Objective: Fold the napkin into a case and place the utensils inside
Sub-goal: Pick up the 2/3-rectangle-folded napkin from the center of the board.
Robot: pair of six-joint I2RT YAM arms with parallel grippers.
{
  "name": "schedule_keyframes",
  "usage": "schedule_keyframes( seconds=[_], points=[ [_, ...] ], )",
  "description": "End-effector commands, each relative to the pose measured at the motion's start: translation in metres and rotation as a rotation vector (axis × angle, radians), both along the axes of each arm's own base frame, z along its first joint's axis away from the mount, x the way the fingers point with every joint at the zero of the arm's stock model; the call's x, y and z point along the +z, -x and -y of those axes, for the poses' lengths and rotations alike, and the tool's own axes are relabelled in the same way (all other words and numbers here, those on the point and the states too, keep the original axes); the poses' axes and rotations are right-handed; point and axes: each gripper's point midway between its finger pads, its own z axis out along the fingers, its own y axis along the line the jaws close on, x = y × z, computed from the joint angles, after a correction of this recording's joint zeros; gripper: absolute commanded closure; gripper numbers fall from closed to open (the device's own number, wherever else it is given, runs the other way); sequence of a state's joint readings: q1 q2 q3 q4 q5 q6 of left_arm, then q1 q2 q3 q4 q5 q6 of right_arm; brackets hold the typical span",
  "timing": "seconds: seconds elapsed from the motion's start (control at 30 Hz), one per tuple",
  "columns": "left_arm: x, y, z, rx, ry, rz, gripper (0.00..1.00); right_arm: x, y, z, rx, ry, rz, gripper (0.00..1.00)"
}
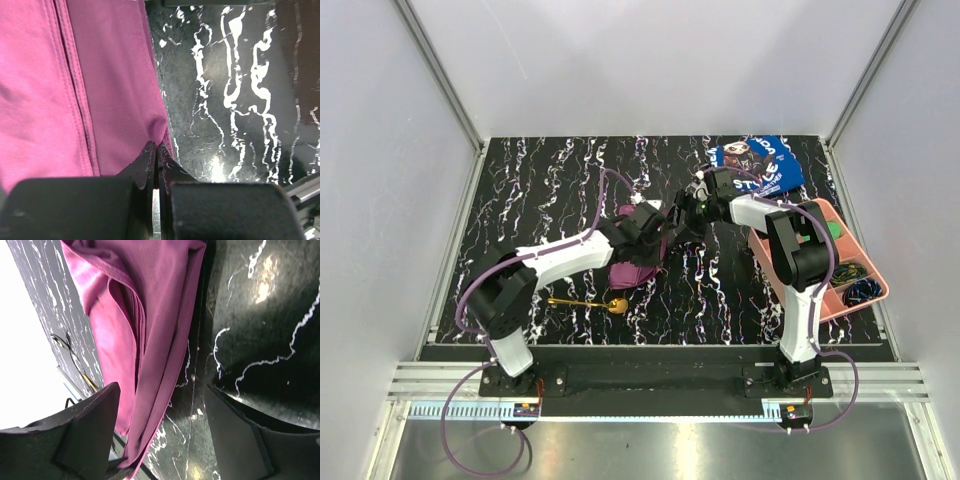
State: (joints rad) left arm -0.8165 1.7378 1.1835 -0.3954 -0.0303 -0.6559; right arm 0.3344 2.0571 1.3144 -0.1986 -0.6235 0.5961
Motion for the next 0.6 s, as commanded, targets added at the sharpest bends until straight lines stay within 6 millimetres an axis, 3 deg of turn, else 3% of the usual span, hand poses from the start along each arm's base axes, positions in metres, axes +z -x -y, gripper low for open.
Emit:
schedule_keyframes(
  seconds=[0.0,0.57],
  points=[
    [0.033,-0.005,0.009,-0.001,0.097,0.056,1.0,0.008,-0.009,-0.013,0.005,-0.059,0.043,0.24],
    [0.038,0.002,0.009,-0.015,0.133,0.054,1.0,0.0,-0.035,-0.022,-0.005,-0.091,0.072,0.5]
  ],
)
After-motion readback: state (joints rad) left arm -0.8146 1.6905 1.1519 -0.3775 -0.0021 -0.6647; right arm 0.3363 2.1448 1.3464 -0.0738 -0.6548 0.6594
